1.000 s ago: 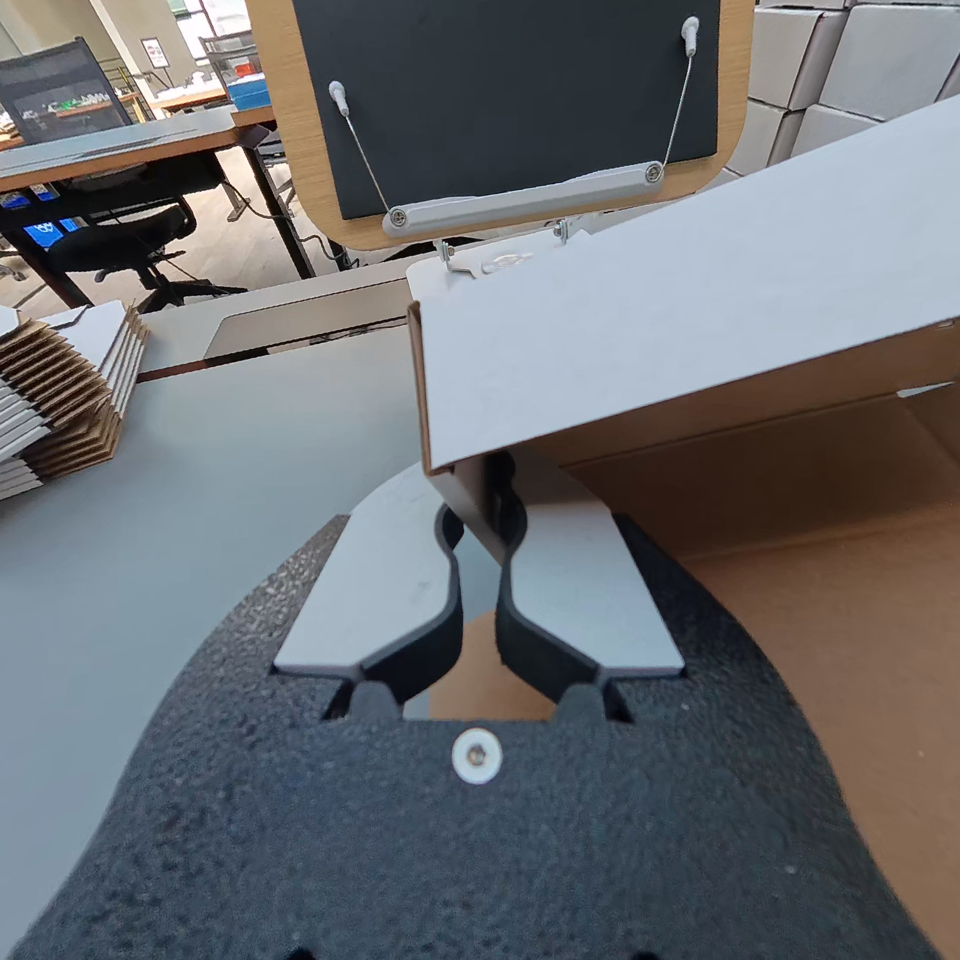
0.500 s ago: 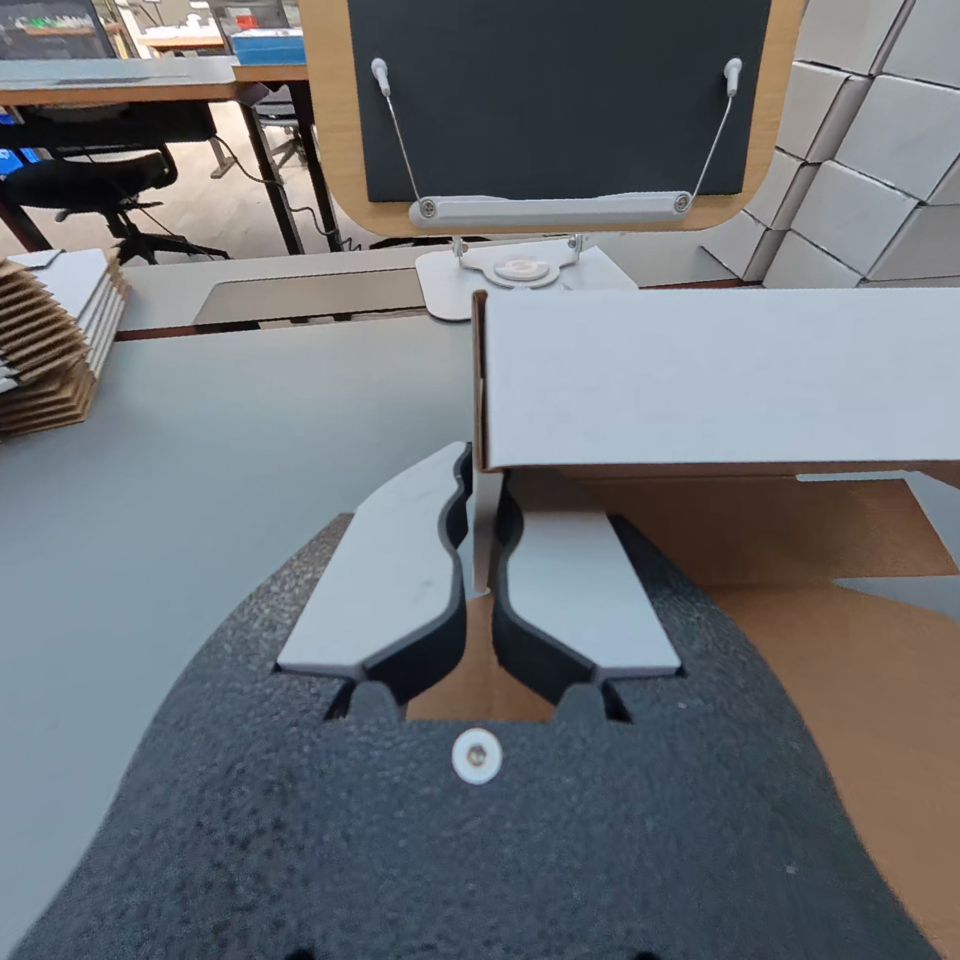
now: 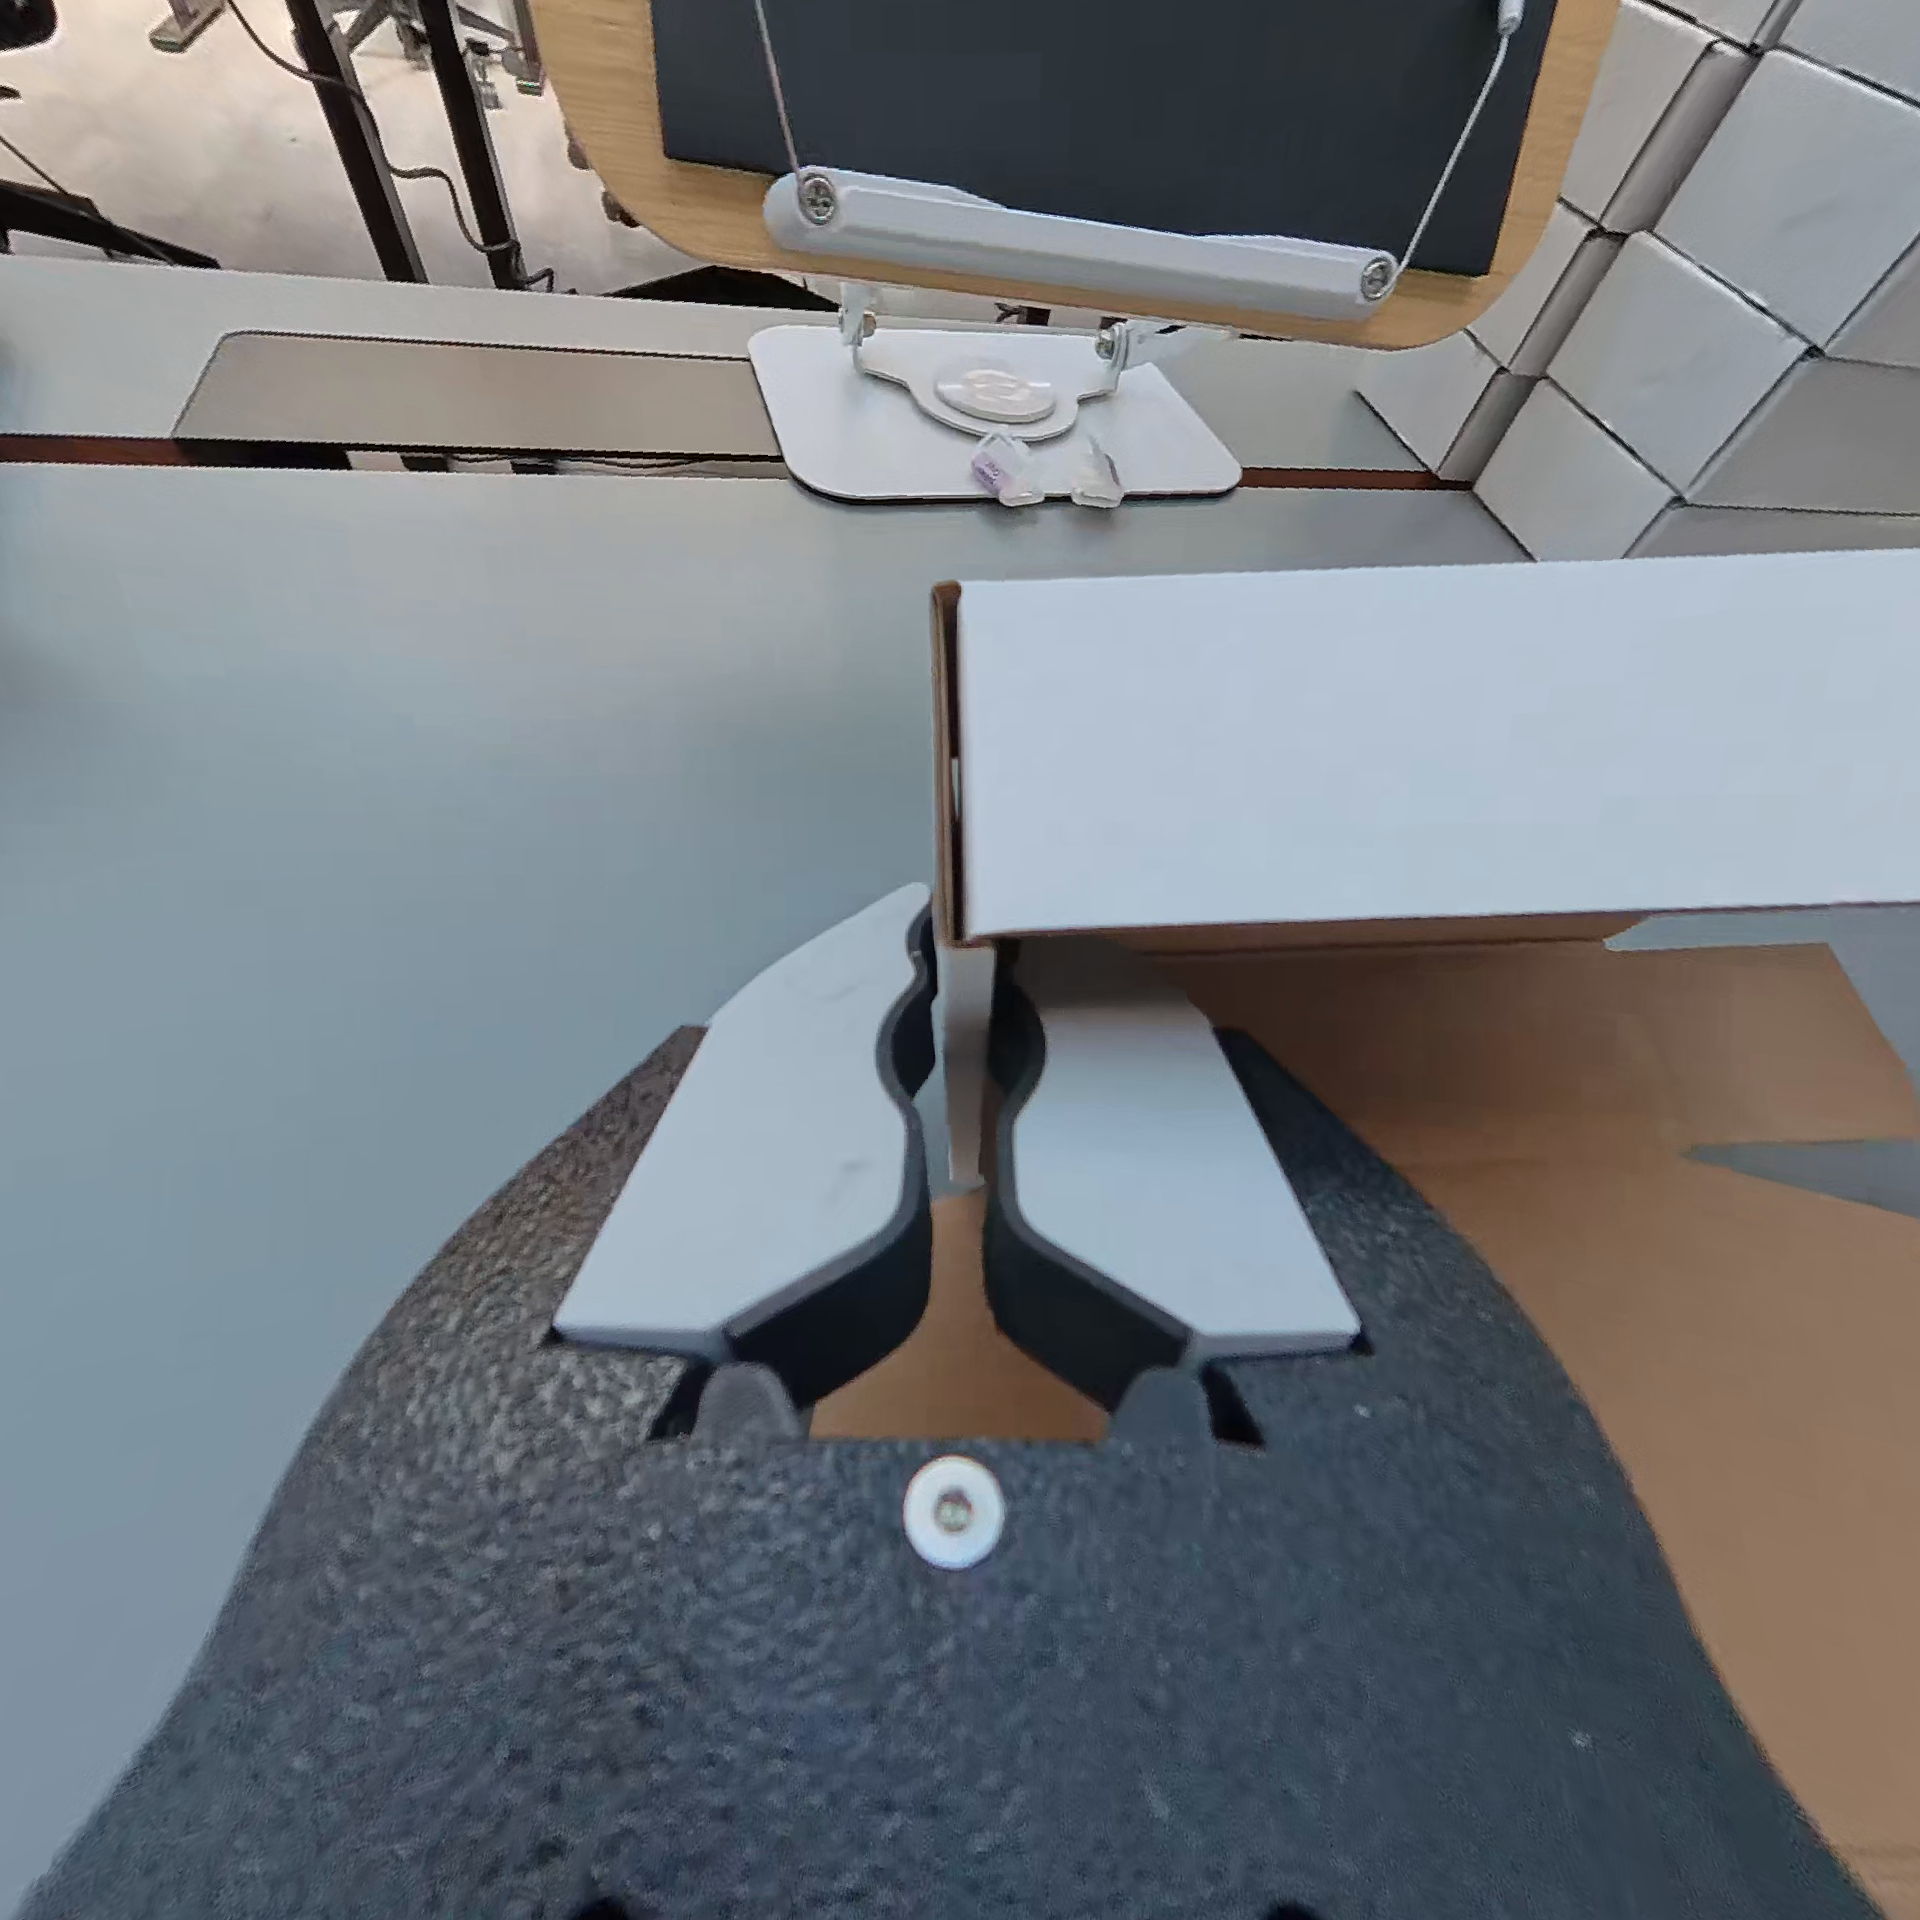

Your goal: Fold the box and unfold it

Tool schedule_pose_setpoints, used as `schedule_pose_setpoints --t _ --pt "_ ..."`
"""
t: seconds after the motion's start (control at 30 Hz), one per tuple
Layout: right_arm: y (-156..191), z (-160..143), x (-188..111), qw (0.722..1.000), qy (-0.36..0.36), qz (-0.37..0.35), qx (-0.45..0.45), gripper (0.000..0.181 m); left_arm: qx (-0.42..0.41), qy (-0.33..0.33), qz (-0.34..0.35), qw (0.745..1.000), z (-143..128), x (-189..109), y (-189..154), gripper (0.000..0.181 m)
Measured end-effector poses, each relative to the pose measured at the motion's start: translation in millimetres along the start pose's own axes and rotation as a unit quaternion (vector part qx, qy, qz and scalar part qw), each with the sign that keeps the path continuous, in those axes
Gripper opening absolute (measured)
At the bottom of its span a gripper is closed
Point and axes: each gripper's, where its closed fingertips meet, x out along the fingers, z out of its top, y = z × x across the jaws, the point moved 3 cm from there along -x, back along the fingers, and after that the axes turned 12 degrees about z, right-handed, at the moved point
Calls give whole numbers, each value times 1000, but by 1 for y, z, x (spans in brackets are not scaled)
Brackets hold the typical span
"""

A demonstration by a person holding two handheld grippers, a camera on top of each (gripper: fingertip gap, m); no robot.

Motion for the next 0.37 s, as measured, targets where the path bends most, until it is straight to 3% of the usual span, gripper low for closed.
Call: schedule_pose_setpoints --t 0.03,0.13,0.3,0.37 --pt "4 -4 -1 1000 11 1 -10 0 -4 3 9 1000 0 1 2 4" --pt "14 -15 -6 1000 21 -5 -6 0 -7 1 28 1000 4 1 7 4" --pt "26 -35 -3 987 3 21 158 0 -29 -14 42 999 16 -3 13 5" --pt "25 -31 -2 971 -45 41 232 0 -37 -17 36 999 18 -4 11 5"
